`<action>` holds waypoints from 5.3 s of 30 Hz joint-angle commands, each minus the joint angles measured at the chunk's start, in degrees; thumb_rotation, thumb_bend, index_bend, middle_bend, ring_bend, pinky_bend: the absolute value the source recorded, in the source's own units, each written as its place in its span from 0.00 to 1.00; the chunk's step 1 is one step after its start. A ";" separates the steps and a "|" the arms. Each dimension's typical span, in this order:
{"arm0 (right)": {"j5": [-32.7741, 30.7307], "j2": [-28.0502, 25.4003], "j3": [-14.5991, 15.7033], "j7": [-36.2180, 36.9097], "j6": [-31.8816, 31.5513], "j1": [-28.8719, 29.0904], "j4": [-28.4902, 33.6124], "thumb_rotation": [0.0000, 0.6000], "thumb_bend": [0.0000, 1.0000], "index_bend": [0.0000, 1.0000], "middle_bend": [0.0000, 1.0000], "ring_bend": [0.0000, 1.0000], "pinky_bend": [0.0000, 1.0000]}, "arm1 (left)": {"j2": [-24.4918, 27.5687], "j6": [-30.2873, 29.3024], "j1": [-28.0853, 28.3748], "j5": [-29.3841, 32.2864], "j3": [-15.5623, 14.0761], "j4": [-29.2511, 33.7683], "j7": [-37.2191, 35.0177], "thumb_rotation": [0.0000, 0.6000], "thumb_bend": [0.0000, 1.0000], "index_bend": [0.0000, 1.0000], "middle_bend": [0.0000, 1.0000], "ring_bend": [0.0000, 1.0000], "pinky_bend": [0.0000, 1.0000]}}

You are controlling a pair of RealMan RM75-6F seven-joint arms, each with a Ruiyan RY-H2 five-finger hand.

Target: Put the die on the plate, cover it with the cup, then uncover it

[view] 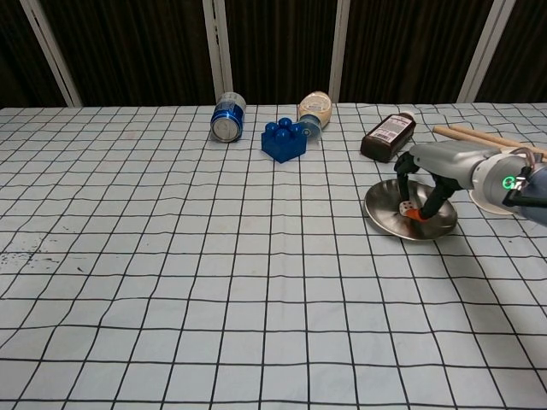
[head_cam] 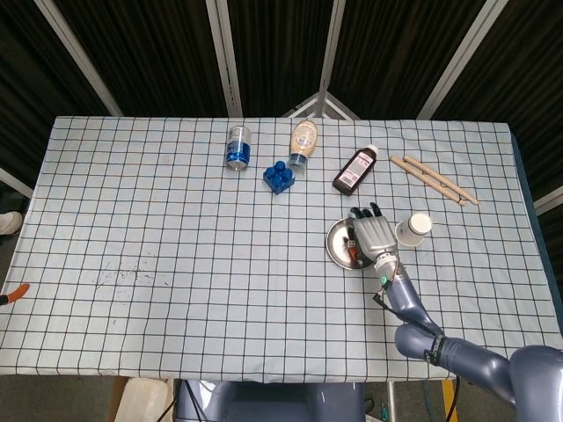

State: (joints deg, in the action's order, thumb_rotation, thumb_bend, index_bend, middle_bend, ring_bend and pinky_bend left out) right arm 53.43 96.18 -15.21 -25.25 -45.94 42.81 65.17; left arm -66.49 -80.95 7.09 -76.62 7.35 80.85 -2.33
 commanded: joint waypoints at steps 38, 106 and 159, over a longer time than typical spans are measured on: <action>-8.86 -18.47 1.33 -7.40 -7.54 -3.58 14.18 1.00 0.16 0.12 0.12 0.16 0.00 | 0.05 0.57 0.12 0.53 0.01 0.10 0.36 1.00 0.22 0.22 0.00 0.00 0.06; 0.34 -19.95 2.34 2.29 -9.32 -4.68 16.43 1.00 0.42 0.44 0.40 0.37 0.00 | -0.20 1.29 0.33 1.15 -0.01 0.05 1.05 1.00 0.22 0.23 0.00 0.00 0.06; -4.54 -13.85 6.18 -2.88 -7.53 1.48 18.96 1.00 0.42 0.46 0.40 0.37 0.00 | -0.48 1.91 0.68 1.38 -0.16 -0.21 1.66 1.00 0.22 0.23 0.00 0.00 0.06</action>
State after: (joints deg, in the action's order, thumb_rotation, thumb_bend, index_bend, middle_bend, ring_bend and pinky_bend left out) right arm 48.56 81.91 -9.18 -28.65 -53.81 44.41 84.68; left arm -66.96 -79.03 7.77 -75.24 7.19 80.64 -0.68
